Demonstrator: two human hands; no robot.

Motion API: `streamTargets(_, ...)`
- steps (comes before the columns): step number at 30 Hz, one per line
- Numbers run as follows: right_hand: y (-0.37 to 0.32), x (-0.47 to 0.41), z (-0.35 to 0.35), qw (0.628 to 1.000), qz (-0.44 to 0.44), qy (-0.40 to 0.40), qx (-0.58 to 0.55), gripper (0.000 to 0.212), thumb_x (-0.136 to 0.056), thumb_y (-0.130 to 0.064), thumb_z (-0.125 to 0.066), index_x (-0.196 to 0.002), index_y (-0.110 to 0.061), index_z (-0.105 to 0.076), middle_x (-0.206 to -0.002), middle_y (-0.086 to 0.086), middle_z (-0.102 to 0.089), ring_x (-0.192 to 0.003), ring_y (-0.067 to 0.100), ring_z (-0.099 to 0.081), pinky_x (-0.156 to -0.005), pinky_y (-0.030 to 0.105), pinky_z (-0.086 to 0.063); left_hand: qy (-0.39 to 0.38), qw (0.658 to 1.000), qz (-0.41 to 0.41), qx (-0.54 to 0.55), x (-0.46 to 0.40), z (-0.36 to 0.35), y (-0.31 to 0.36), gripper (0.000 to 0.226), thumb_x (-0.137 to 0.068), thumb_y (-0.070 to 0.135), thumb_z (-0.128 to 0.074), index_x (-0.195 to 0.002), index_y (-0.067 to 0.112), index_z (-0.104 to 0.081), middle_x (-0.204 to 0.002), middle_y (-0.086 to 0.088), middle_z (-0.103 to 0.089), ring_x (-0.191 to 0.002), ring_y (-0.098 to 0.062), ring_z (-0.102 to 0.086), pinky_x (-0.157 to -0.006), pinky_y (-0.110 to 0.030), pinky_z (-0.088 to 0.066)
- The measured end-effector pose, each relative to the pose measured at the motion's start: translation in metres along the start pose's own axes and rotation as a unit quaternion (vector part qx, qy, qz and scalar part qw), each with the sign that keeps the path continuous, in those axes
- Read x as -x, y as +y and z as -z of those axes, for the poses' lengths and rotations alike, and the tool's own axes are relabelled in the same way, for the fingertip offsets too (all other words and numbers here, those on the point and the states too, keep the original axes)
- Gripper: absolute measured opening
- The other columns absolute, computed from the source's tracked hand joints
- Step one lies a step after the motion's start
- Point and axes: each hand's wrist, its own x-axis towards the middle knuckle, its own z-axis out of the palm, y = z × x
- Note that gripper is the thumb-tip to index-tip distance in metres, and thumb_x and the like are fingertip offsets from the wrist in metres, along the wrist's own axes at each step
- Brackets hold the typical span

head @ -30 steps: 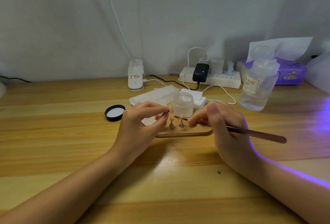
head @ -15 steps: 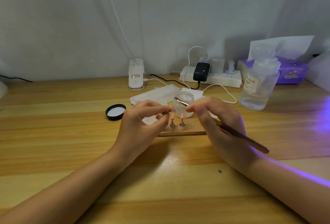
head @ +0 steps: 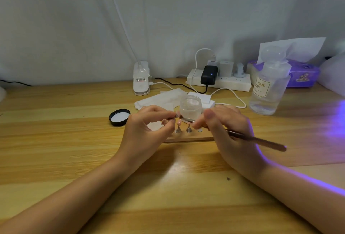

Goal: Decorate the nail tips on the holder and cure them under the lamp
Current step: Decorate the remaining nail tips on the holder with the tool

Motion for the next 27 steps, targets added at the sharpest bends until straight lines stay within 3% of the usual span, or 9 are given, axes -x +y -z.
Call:
streamTargets(3,-0.0004,0.0024,0.0022,1.0,-0.02,0.024,-0.004,0.047,-0.094,-0.03,-0.034,-0.064,-0.014,-0.066,-0.065,-0.017,-0.061,-0.07,-0.005,-0.056,-0.079,0.043,-0.04,0.002,1.0,-0.002,-0.002,-0.0002,0.0008,-0.0002,0.021,-0.076,0.005,-0.069,-0.09,0.02,-0.07,-0.082,0.004,-0.068,-0.081,-0.01,-0.06,-0.073,-0.022,-0.048)
streamTargets(6,-0.0003,0.0005,0.0005,1.0,0.008,0.013,0.022,0.05,-0.097,-0.038,-0.03,-0.076,-0.013,-0.069,-0.075,-0.016,-0.062,-0.076,-0.005,-0.057,-0.078,0.037,-0.039,-0.001,1.0,-0.006,-0.002,-0.0004,0.0014,-0.0002,0.021,-0.077,0.006,-0.068,-0.089,0.023,-0.07,-0.081,0.005,-0.068,-0.081,-0.006,-0.059,-0.073,-0.018,-0.046)
streamTargets(9,0.0007,-0.0013,-0.0018,0.999,0.034,-0.009,0.028,0.045,-0.096,-0.039,-0.031,-0.084,-0.018,-0.069,-0.079,-0.008,-0.067,-0.081,0.008,-0.063,-0.077,0.045,-0.042,-0.001,1.0,-0.007,-0.006,-0.0003,0.0014,-0.0003,0.021,-0.077,0.005,-0.068,-0.089,0.022,-0.07,-0.081,0.006,-0.067,-0.08,-0.005,-0.059,-0.072,-0.015,-0.045)
streamTargets(11,0.0009,-0.0004,-0.002,1.0,0.025,-0.009,0.009,0.047,-0.095,-0.043,-0.031,-0.08,-0.019,-0.069,-0.074,-0.009,-0.066,-0.076,0.005,-0.062,-0.075,0.048,-0.042,0.0,1.0,-0.001,-0.002,-0.0003,0.0013,-0.0005,0.021,-0.076,0.005,-0.069,-0.091,0.02,-0.07,-0.082,0.005,-0.067,-0.081,-0.006,-0.059,-0.072,-0.017,-0.046)
streamTargets(14,0.0017,0.0027,0.0004,0.999,-0.026,0.01,-0.024,0.058,-0.094,-0.047,-0.029,-0.066,-0.015,-0.068,-0.064,-0.011,-0.063,-0.066,0.0,-0.059,-0.071,0.04,-0.043,-0.002,1.0,-0.002,0.004,-0.0004,0.0015,-0.0006,0.022,-0.077,0.003,-0.068,-0.09,0.021,-0.069,-0.084,0.005,-0.068,-0.081,-0.005,-0.059,-0.073,-0.016,-0.046)
streamTargets(17,0.002,0.0017,0.0019,0.999,-0.013,0.02,-0.029,0.053,-0.096,-0.042,-0.029,-0.073,-0.015,-0.068,-0.07,-0.013,-0.063,-0.07,-0.002,-0.059,-0.068,0.029,-0.044,-0.006,1.0,-0.007,-0.001,-0.0009,0.0017,0.0,0.023,-0.078,0.004,-0.068,-0.09,0.024,-0.069,-0.085,0.007,-0.068,-0.081,-0.005,-0.059,-0.074,-0.016,-0.046)
streamTargets(22,0.0035,-0.0004,-0.0022,0.999,0.048,-0.02,0.005,0.043,-0.096,-0.036,-0.035,-0.085,-0.015,-0.07,-0.078,-0.003,-0.068,-0.079,0.011,-0.064,-0.068,0.046,-0.046,-0.006,1.0,-0.008,-0.003,-0.0013,0.0015,-0.0007,0.023,-0.077,0.004,-0.069,-0.091,0.022,-0.068,-0.083,0.007,-0.067,-0.081,-0.006,-0.059,-0.072,-0.016,-0.046)
streamTargets(27,0.0067,0.0021,-0.001,0.999,0.024,0.021,-0.016,0.055,-0.098,-0.042,-0.027,-0.07,-0.016,-0.067,-0.068,-0.014,-0.061,-0.067,-0.005,-0.056,-0.062,0.037,-0.045,-0.01,1.0,-0.014,-0.005,-0.0014,0.0019,0.0,0.025,-0.077,0.005,-0.069,-0.089,0.027,-0.068,-0.084,0.005,-0.068,-0.081,-0.007,-0.059,-0.073,-0.014,-0.045)
